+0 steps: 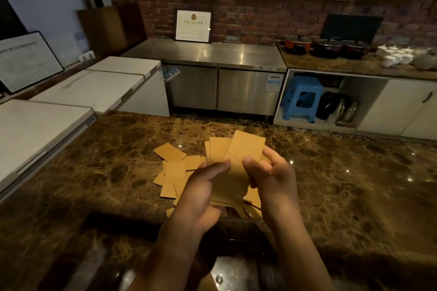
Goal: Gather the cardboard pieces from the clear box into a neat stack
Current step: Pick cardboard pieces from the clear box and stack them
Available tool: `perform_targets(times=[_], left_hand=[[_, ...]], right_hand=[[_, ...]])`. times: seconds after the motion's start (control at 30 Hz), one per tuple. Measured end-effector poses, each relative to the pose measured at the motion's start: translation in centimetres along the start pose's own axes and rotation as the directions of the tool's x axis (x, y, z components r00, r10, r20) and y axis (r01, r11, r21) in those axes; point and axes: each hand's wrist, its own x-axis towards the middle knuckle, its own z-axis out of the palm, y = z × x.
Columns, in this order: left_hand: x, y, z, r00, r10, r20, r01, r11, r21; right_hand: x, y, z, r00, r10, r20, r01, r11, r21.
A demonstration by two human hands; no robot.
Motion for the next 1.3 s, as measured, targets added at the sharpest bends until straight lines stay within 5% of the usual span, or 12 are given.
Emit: perform_targets(times=[0.1,0.23,0.43,0.57,0.63,0.7,0.8,0.93,1.03,1.3], left_hand=[[0.6,0.2,-0.1,0.996,0.081,0.026,-0.082,0.996,0.030],[1.3,0.2,-0.2,0.995,0.052,0.085,-0.057,0.997,0.054],[2.7,-0.5,-0.4,0.994,-0.083,0.072,0.087,0.995,-0.053],[3.5,-1.2,-1.2,0.996,-0.089,0.011,0.089,0.980,-0.177],[4.3,-1.1,-2.3,0.998,-0.016,-0.064,-0.001,0.970,-0.245],[4.8,-0.4,-3.5,0.994,0.052,-0.101,-0.078,0.959,-0.274],[5.3,0.1,-4.2,0.988,0.075,-0.132,-0.107,0.961,-0.256],[6.1,-0.5,-3.7,0.991,-0.031,-0.133,-0.013,0.947,-0.321],[6.8,-1.1,-3.1,0.977,-0.088,-0.192,0.025,0.950,-0.313],[7.6,-2.1,-2.6,0.954,-0.099,-0.283,0.001,0.945,-0.327]], right_hand=[[0.6,0.5,-0.3,0.993,0.058,0.101,-0.067,0.994,0.092],[1.1,1.0,-0.3,0.996,0.067,0.064,-0.067,0.998,-0.004],[1.0,3.5,2.2,0.998,-0.057,-0.017,0.040,0.850,-0.525],[1.8,4.5,1.6,0.986,0.094,0.140,-0.024,0.900,-0.434],[4.3,5.1,-1.6,0.981,0.192,0.037,-0.162,0.902,-0.401],[7.5,5.7,-5.9,0.944,0.279,-0.177,-0.329,0.756,-0.566],[9.7,7.9,-9.7,0.789,0.503,-0.353,-0.561,0.355,-0.748],[9.1,11.6,-7.9,0.757,0.553,-0.348,-0.553,0.256,-0.793],[9.6,12.9,-7.0,0.753,0.542,-0.373,-0.587,0.298,-0.753],[9.8,13.2,-8.5,0.844,0.461,-0.274,-0.532,0.655,-0.537]])
